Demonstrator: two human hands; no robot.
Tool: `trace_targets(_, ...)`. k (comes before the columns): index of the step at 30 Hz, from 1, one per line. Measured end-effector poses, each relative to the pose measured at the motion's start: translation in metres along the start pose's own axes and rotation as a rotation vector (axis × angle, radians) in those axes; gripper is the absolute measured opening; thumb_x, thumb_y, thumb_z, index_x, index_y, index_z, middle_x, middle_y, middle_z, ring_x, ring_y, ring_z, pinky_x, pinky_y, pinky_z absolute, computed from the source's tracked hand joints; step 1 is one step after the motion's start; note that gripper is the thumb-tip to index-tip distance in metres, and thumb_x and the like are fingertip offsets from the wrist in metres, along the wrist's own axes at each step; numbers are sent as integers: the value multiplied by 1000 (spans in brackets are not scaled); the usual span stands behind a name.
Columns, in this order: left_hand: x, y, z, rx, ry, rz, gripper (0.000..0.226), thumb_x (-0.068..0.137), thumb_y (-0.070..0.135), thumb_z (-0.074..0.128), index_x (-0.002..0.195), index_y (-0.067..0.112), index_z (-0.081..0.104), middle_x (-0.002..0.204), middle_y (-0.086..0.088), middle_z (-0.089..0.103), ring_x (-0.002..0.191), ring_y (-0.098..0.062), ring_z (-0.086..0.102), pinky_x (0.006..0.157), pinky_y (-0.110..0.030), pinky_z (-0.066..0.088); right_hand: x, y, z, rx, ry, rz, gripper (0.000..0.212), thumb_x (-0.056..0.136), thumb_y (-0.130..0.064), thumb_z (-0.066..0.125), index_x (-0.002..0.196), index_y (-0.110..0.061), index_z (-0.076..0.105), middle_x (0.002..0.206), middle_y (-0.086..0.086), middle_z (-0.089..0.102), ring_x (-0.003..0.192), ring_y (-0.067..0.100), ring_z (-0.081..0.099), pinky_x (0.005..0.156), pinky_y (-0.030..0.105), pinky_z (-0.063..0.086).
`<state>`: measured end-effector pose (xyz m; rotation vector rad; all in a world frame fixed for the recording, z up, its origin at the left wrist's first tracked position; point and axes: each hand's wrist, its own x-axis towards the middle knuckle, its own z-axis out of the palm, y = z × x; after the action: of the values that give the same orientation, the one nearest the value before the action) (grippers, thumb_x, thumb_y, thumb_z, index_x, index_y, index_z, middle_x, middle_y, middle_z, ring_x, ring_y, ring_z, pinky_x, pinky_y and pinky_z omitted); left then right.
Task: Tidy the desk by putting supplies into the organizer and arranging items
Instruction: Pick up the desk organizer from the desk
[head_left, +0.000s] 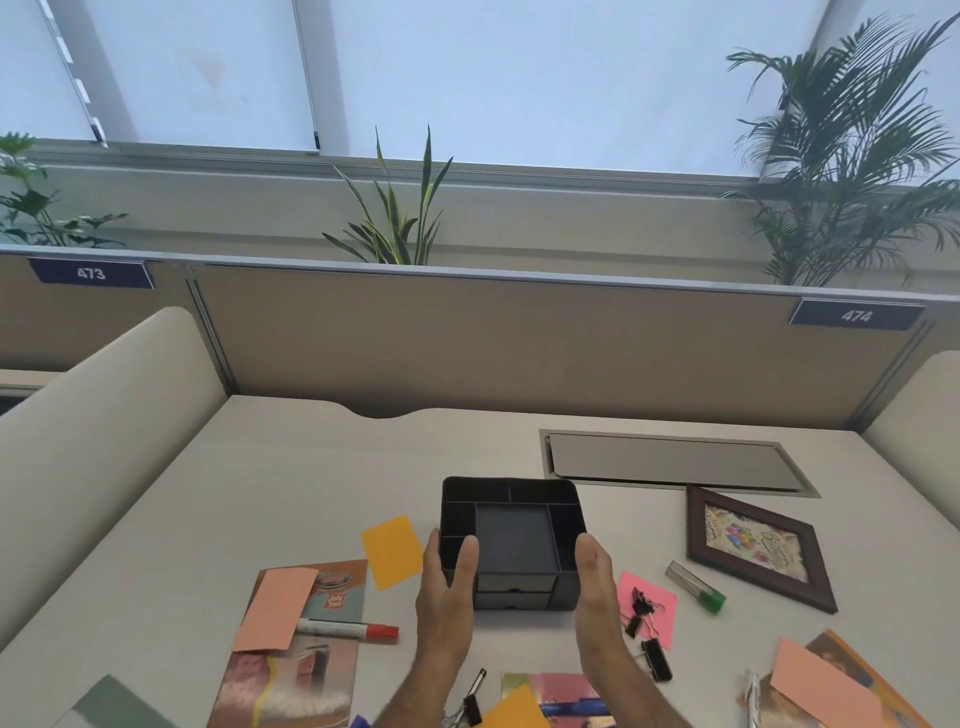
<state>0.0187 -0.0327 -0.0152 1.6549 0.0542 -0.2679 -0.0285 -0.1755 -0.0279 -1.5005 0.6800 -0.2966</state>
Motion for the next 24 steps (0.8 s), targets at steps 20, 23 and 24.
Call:
trace_targets(20, 174, 57, 0, 20, 14, 119, 75, 79, 74, 39, 142, 33, 39, 123, 15, 56, 115, -11, 51, 90, -25, 35, 136, -65, 63, 149, -35, -81, 79, 84, -75, 41, 149, -30, 32, 130, -28, 43, 126, -2, 36, 106, 23, 21)
trace_targets(23, 194, 54, 4, 26, 21, 116, 68, 84, 71, 40, 140, 34, 41, 118, 18, 56, 112, -9, 51, 89, -24, 34, 154, -62, 69, 165, -45, -70, 82, 84, -76, 41, 150, -28, 30, 138, -23, 39, 128, -3, 34, 106, 22, 21)
trace_targets(24, 199, 52, 5, 29, 21, 113, 67, 85, 70, 40, 140, 33, 41, 119, 17, 57, 112, -9, 51, 89, -24, 34, 159, -60, 70, 166, -45, -68, 83, 84, -75, 41, 150, -27, 29, 141, -22, 39, 129, -3, 34, 106, 21, 21)
